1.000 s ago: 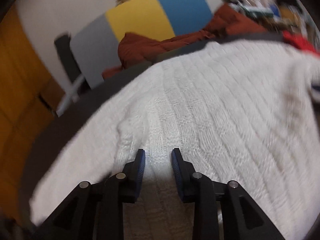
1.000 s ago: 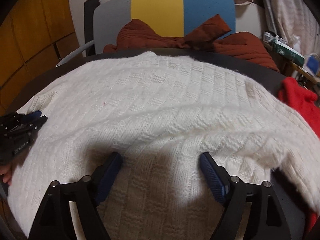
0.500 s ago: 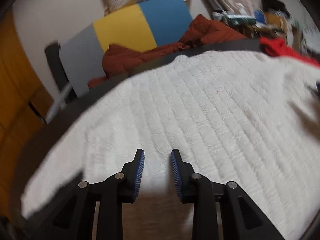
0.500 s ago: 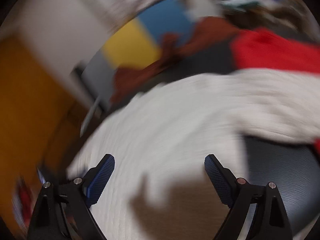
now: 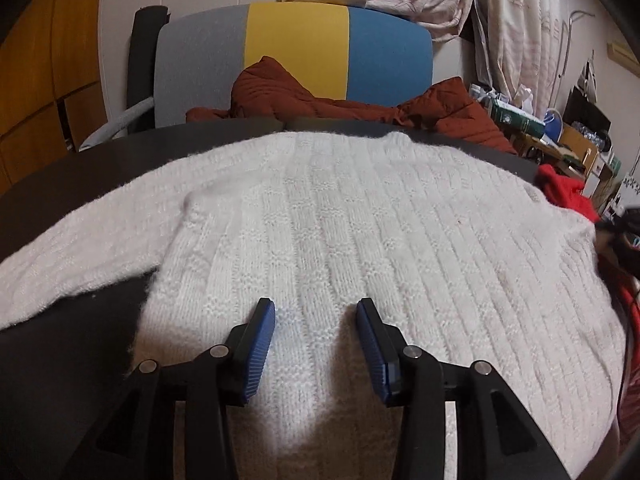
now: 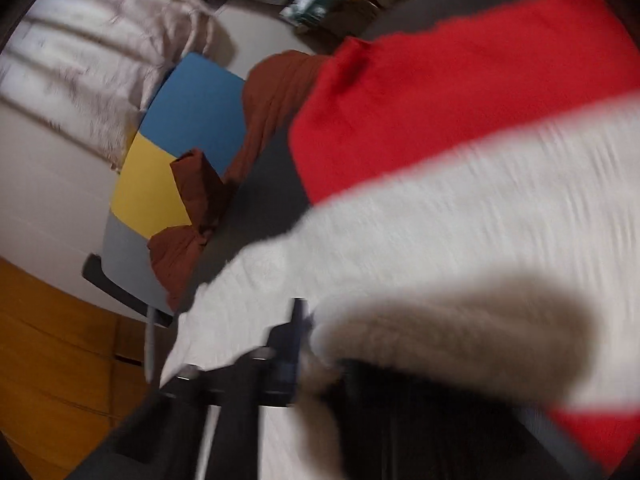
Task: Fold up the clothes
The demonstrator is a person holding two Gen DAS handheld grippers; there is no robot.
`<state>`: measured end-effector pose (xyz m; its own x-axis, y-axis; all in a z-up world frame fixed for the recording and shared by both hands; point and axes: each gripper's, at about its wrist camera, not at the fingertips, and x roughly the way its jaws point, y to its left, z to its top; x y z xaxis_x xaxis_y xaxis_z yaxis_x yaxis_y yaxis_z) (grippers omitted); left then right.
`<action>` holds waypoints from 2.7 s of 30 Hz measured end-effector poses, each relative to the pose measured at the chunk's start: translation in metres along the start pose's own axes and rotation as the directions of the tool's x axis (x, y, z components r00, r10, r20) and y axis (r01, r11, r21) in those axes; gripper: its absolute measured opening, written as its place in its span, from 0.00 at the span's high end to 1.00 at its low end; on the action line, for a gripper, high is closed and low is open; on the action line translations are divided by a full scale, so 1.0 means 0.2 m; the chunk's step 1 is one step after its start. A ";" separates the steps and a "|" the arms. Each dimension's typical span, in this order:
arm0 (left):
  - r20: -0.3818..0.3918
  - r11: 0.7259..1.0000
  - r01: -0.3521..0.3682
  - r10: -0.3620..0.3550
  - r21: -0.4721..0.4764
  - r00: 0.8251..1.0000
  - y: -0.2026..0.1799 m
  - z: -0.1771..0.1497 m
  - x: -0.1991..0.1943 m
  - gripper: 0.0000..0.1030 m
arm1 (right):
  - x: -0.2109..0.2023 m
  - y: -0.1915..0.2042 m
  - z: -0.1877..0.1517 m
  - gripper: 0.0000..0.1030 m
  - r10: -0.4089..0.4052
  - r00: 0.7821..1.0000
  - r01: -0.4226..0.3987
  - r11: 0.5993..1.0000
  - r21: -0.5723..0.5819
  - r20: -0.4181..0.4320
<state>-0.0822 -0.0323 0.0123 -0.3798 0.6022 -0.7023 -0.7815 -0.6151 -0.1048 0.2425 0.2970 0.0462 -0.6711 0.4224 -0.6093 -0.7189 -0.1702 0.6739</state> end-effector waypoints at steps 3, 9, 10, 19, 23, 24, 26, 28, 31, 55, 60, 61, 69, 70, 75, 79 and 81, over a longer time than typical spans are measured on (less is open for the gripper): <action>0.000 1.000 0.009 -0.009 -0.007 1.000 0.01 0.00 -0.01 0.58 | 0.00 0.11 0.13 0.90 -0.020 0.998 0.030 0.989 -0.146 0.067; 0.004 1.000 0.000 0.000 -0.005 1.000 -0.01 -0.01 -0.02 0.58 | 0.18 0.21 0.24 0.90 -0.116 0.992 0.125 0.929 -0.349 0.047; 0.004 1.000 0.000 0.000 -0.005 1.000 -0.01 -0.01 -0.01 0.58 | 0.20 0.16 0.23 0.87 -0.108 0.994 0.103 0.941 -0.322 0.004; 0.005 1.000 -0.014 0.014 0.001 1.000 -0.02 -0.01 -0.02 0.58 | -0.19 -0.06 -0.06 0.23 0.106 0.992 -0.114 0.987 -0.114 -0.075; 0.007 1.000 -0.018 0.018 0.001 1.000 -0.02 -0.01 -0.02 0.58 | -0.48 -0.19 -0.18 0.23 0.091 0.996 -0.091 0.991 -0.093 -0.005; 0.007 1.000 -0.017 0.017 0.000 1.000 -0.02 -0.01 -0.02 0.58 | -0.56 -0.23 -0.21 0.23 0.076 0.997 -0.073 0.994 -0.087 0.029; 0.009 1.000 -0.018 0.018 -0.001 1.000 -0.02 -0.01 -0.02 0.58 | -0.72 -0.31 -0.24 0.23 0.015 0.993 -0.008 0.998 -0.066 0.117; 0.009 1.000 -0.019 0.019 -0.001 1.000 -0.02 -0.01 -0.02 0.58 | -0.90 -0.41 -0.22 0.23 -0.060 0.978 0.066 0.997 -0.026 0.198; 0.009 1.000 -0.019 0.019 -0.001 1.000 -0.02 -0.01 -0.02 0.58 | -1.03 -0.60 -0.12 0.23 -0.173 0.960 0.162 0.985 0.068 0.222; 0.014 1.000 -0.027 0.027 -0.009 1.000 -0.03 -0.02 -0.03 0.57 | -1.00 -0.29 0.56 1.00 -0.489 0.718 0.664 0.696 -0.275 0.496; 0.014 1.000 -0.026 0.026 -0.011 1.000 -0.03 -0.02 -0.03 0.57 | -0.82 -0.48 0.74 0.96 -0.624 0.681 0.723 0.654 -0.222 0.383; 0.014 1.000 -0.024 0.024 -0.013 1.000 -0.03 -0.02 -0.03 0.57 | -0.80 -0.51 0.74 0.95 -0.585 0.742 0.662 0.718 -0.216 0.327; 0.014 1.000 -0.014 0.014 -0.022 1.000 -0.02 -0.02 -0.03 0.57 | -0.50 -0.35 0.33 0.25 -0.440 0.876 0.478 0.740 -0.473 0.197; 0.014 1.000 -0.013 0.014 -0.023 1.000 -0.02 -0.02 -0.03 0.57 | -0.44 -0.34 0.28 0.28 -0.489 0.851 0.511 0.684 -0.520 0.191; 0.014 1.000 -0.011 0.012 -0.026 1.000 -0.02 -0.02 -0.03 0.57 | -0.38 -0.33 0.27 0.68 -0.574 0.770 0.606 0.519 -0.603 0.280; 0.015 1.000 -0.013 0.013 -0.025 1.000 -0.02 -0.02 -0.03 0.57 | -0.48 -0.31 0.39 0.85 -0.570 0.740 0.660 0.515 -0.547 0.357; 0.014 1.000 -0.012 0.012 -0.025 1.000 -0.01 -0.02 -0.03 0.57 | -0.42 -0.39 0.43 0.84 -0.607 0.746 0.642 0.547 -0.538 0.273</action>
<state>-0.0763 -0.0360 0.0139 -0.3964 0.6019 -0.6932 -0.7645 -0.6345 -0.1138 0.3701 0.3510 0.0810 -0.0147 0.6616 -0.7497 -0.9211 -0.3006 -0.2473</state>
